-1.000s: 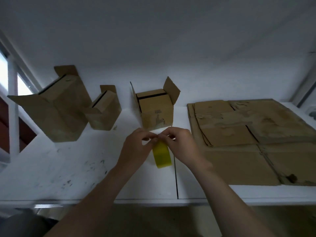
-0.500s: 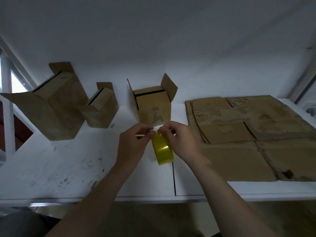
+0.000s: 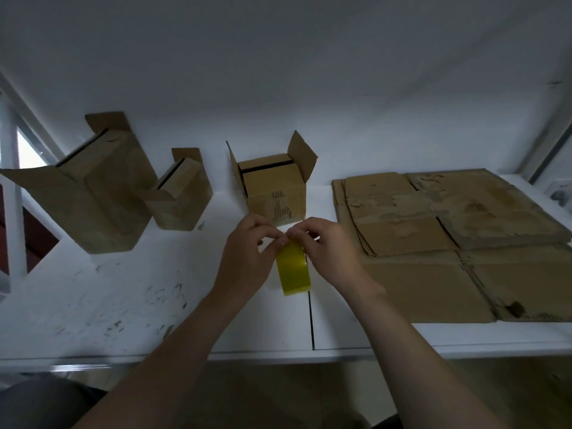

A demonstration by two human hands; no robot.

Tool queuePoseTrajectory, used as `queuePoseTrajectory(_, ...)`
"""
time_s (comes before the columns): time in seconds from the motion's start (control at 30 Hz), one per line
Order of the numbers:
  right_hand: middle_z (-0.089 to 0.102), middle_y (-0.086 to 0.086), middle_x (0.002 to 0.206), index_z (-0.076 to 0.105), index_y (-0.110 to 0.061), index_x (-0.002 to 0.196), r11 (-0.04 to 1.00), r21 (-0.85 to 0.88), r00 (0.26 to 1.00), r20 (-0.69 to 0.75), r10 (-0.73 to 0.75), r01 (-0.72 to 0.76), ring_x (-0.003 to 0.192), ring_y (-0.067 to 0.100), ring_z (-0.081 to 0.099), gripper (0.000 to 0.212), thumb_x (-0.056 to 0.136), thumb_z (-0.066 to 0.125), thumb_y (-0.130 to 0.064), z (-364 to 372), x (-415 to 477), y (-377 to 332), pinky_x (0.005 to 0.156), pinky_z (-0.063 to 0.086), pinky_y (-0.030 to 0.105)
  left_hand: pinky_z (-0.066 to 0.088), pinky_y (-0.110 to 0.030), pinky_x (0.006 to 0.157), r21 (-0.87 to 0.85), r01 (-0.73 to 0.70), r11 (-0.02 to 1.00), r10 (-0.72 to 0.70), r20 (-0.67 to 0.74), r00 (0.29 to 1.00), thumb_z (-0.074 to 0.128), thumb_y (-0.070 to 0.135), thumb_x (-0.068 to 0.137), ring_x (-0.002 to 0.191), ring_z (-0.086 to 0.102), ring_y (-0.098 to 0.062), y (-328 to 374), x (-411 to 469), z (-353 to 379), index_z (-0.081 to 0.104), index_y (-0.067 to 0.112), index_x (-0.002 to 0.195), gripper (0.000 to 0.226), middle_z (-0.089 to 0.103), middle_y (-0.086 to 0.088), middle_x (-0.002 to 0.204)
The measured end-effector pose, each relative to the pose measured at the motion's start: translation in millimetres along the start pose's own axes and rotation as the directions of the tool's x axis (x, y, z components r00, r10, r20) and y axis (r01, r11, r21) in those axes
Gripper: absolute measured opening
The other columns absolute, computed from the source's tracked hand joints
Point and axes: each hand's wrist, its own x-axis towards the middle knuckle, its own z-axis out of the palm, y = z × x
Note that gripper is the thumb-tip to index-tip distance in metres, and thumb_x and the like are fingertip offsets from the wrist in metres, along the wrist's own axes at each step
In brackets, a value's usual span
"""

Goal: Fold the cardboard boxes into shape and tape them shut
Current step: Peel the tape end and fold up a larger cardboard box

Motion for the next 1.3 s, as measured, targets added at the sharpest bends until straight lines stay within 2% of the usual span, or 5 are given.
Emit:
queuePoseTrajectory(0.17,0.076,-0.009,0.088,0.059,-0.019,0.137,0.957,0.277,0.996,0.009,0.089,-0.088,0.084,-0.001,0.068,0.044,0.095,0.07,-0.016,-9,-2,-2,0.088,0.051,0.02,0.05,-0.008,0.074,-0.137,-0.059,0.989,0.065,0.04,0.997,0.071,0.017,0.092,0.091,0.061,0.002,6,-2,-3,0.067,0.022,0.09,0.006,0.055,0.011,0.1)
queuePoseTrajectory(0.7,0.07,-0.006,0.093,0.078,-0.018,0.086,0.997,0.078,0.999,-0.03,-0.018,0.021,0.084,0.013,0.065,0.006,0.091,0.075,-0.016,-19,-12,6,0.074,0.055,0.029,0.047,-0.013,0.076,-0.203,0.193,0.96,-0.172,0.118,0.978,0.069,0.031,0.094,0.102,0.061,-0.011,14,-8,9,0.061,0.046,0.096,0.017,0.059,0.003,0.11)
queuePoseTrajectory(0.9,0.065,-0.001,0.1,0.071,-0.012,0.09,1.0,-0.02,0.997,-0.072,-0.016,0.015,0.087,0.015,0.062,0.008,0.096,0.066,-0.014,-20,-17,9,0.08,0.055,0.037,0.06,-0.027,0.069,-0.548,0.663,0.511,-0.533,0.403,0.744,0.079,0.021,0.086,0.089,0.071,-0.015,16,-10,22,0.033,0.029,0.134,0.067,0.064,0.003,0.102)
queuePoseTrajectory(1.17,0.063,-0.002,0.107,0.067,-0.018,0.084,0.94,0.195,0.947,-0.104,0.305,-0.281,0.087,0.012,0.065,0.013,0.096,0.067,-0.023,-23,-18,3,0.069,0.055,0.028,0.057,-0.026,0.076,-0.43,0.514,0.742,-0.414,0.309,0.857,0.08,0.026,0.085,0.091,0.069,-0.004,21,0,27,0.062,0.039,0.124,0.046,0.07,0.02,0.091)
queuePoseTrajectory(1.3,0.07,0.003,0.075,0.069,-0.014,0.075,0.804,0.378,0.876,0.047,0.48,-0.46,0.068,0.015,0.065,0.017,0.081,0.083,-0.022,-29,-16,13,0.05,0.048,0.022,0.045,-0.005,0.05,-0.349,0.463,0.814,-0.396,0.248,0.884,0.083,0.029,0.081,0.074,0.062,0.02,13,-4,33,0.065,0.048,0.093,0.029,0.067,0.037,0.072)
